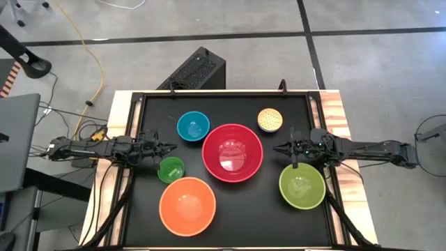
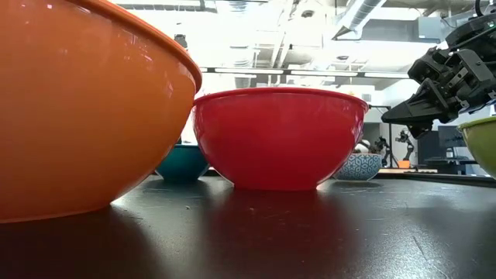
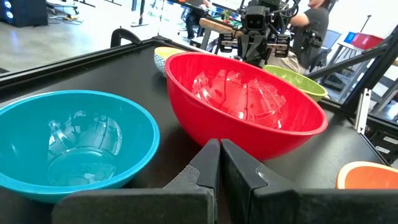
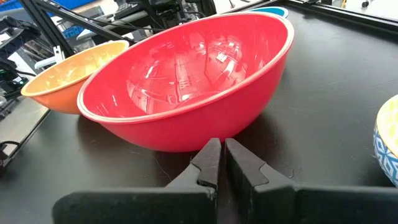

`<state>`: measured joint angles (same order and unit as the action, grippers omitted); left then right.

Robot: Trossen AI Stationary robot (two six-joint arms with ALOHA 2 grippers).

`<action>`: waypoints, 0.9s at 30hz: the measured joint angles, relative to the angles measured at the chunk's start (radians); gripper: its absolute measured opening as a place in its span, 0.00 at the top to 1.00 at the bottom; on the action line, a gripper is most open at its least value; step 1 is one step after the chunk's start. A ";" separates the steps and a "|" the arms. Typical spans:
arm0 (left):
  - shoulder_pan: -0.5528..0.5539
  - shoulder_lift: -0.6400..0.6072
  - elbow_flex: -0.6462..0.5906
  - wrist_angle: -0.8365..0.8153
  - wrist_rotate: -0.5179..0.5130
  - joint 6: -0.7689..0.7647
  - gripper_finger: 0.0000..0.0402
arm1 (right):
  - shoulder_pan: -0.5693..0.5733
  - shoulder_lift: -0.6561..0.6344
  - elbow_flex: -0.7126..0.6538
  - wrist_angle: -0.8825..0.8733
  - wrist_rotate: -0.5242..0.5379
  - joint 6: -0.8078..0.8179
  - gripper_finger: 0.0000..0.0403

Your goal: Nest bowls inside each other

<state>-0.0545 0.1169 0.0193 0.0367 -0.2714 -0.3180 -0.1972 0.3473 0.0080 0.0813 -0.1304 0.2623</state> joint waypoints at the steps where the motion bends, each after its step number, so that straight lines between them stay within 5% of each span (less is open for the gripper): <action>1: 0.000 0.000 0.000 0.000 0.000 0.000 1.00 | 0.000 0.000 0.000 0.000 0.000 0.000 0.90; 18: 0.000 0.000 0.000 0.000 0.002 -0.034 1.00 | 0.000 0.000 0.000 0.000 0.000 0.000 0.90; 27: -0.003 0.000 0.000 0.005 -0.007 -0.844 1.00 | 0.000 0.000 0.000 0.005 0.000 0.000 0.90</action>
<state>-0.0570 0.1174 0.0189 0.0413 -0.2783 -1.1617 -0.1971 0.3477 0.0078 0.0864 -0.1307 0.2626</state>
